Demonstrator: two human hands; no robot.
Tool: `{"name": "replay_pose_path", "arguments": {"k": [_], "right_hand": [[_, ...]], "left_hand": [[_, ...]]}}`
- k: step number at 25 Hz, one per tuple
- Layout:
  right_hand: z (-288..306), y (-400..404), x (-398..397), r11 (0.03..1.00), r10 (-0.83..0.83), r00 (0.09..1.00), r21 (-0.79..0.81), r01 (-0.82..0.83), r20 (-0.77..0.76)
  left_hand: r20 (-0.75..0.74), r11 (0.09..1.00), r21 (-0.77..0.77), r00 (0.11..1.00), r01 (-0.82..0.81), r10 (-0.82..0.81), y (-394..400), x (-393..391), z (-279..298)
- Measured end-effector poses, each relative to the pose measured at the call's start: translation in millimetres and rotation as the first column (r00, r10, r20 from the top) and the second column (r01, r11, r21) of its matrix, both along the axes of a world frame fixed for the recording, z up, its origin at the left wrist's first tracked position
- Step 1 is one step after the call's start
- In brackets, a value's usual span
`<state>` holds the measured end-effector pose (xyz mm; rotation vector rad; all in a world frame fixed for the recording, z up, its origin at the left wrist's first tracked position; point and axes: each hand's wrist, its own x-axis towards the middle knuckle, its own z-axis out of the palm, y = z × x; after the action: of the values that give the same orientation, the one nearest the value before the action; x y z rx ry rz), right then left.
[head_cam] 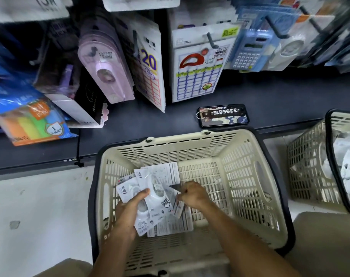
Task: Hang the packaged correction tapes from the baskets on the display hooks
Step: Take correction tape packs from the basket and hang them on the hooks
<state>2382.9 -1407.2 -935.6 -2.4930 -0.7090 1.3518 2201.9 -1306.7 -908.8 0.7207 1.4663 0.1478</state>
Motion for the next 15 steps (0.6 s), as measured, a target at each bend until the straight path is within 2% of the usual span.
{"name": "replay_pose_path", "arguments": {"k": [1, 2, 4, 5, 8, 10, 12, 15], "right_hand": [[13, -6, 10, 0.995, -0.096, 0.991, 0.021, 0.098, -0.091], [27, -16, 19, 0.976, -0.200, 0.973, 0.057, 0.208, -0.118], [56, -36, 27, 0.920, -0.329, 0.943, 0.209, 0.331, -0.048], [70, -44, 26, 0.912, -0.307, 0.951, 0.297, 0.285, 0.031], [107, -55, 11, 0.871, -0.124, 0.945, 0.489, -0.042, 0.303], [130, -62, 3, 0.797, -0.093, 0.929, 0.586, -0.146, 0.358], [154, -72, 5, 0.701, -0.149, 0.957, 0.709, -0.074, 0.247], [205, -74, 16, 0.474, -0.277, 0.957, 0.854, 0.215, -0.088]], "left_hand": [[-0.030, 1.000, 0.009, 0.999, -0.010, 0.010, -3, 0, -2], [-0.055, 0.999, 0.017, 0.998, -0.028, 0.029, -6, 1, -3], [-0.081, 0.997, 0.066, 0.995, -0.051, 0.056, -12, 12, -1], [-0.081, 0.994, 0.098, 0.995, -0.047, 0.055, -15, 20, 1], [-0.009, 0.987, 0.161, 1.000, 0.004, -0.002, -21, 50, 25], [0.102, 0.969, 0.236, 0.989, 0.078, -0.105, -23, 67, 53], [0.192, 0.942, 0.306, 0.960, 0.138, -0.203, -21, 79, 87], [0.318, 0.902, 0.409, 0.905, 0.138, -0.283, -18, 91, 137]]}}
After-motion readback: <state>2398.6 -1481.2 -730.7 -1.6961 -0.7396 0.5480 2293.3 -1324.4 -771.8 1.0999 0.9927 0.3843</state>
